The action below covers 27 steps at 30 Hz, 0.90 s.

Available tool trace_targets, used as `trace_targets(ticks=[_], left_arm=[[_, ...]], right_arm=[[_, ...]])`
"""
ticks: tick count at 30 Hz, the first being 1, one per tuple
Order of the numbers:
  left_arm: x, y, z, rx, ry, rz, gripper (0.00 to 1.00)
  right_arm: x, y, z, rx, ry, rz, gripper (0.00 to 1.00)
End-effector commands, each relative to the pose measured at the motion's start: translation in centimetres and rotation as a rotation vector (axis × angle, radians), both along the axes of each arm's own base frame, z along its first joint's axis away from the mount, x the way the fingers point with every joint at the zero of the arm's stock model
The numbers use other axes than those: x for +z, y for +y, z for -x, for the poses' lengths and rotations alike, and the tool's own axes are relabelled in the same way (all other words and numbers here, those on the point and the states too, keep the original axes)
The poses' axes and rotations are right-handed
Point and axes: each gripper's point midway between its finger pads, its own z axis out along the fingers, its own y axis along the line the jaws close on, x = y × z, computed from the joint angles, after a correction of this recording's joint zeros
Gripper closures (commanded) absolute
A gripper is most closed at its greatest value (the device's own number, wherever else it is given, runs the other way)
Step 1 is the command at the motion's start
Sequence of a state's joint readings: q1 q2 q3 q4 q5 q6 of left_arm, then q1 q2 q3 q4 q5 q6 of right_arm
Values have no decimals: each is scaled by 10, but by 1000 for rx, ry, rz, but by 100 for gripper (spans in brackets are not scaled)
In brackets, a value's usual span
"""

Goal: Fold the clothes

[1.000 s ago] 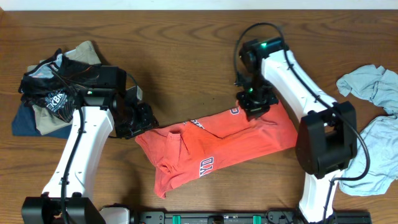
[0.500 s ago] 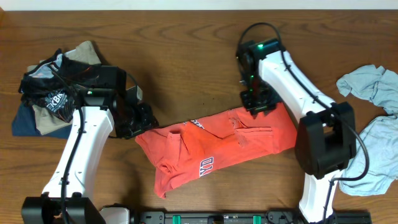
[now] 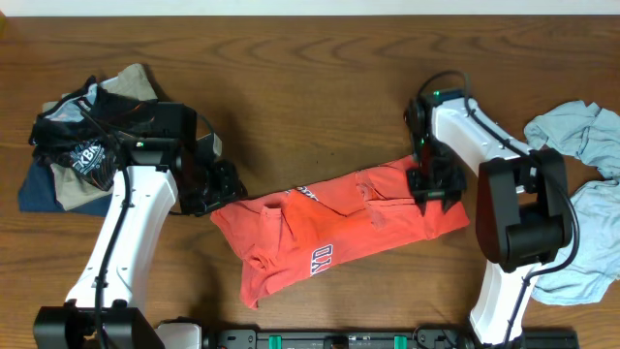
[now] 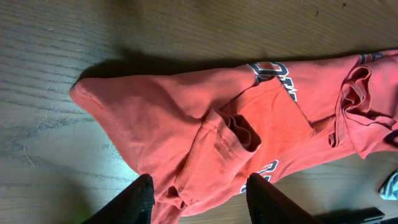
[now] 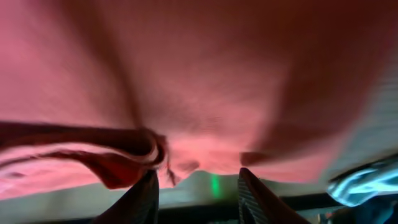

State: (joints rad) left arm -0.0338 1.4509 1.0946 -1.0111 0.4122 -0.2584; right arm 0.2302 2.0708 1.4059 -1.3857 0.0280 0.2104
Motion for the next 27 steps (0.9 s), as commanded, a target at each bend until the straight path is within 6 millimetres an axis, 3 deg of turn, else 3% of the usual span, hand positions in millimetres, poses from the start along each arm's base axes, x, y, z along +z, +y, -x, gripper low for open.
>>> trace_targets(ticks=[1, 7, 12, 14, 17, 21, 27], left_arm=[[1, 2, -2, 3, -7, -5, 50], [1, 2, -2, 3, -6, -5, 50], [1, 2, -2, 3, -7, -5, 50], [1, 2, -2, 3, -7, -5, 50], [1, 2, -2, 3, -6, -5, 50], [1, 2, -2, 3, -7, -5, 50], [1, 2, -2, 3, -6, -5, 50]], right_arm=[[-2, 21, 12, 36, 45, -125, 63], [10, 82, 24, 163, 89, -538, 70], [23, 110, 31, 231, 94, -745, 70], [24, 111, 32, 247, 99, -759, 71], [19, 101, 31, 257, 100, -694, 83], [12, 77, 20, 229, 80, -513, 82], [26, 64, -8, 224, -72, -427, 79]])
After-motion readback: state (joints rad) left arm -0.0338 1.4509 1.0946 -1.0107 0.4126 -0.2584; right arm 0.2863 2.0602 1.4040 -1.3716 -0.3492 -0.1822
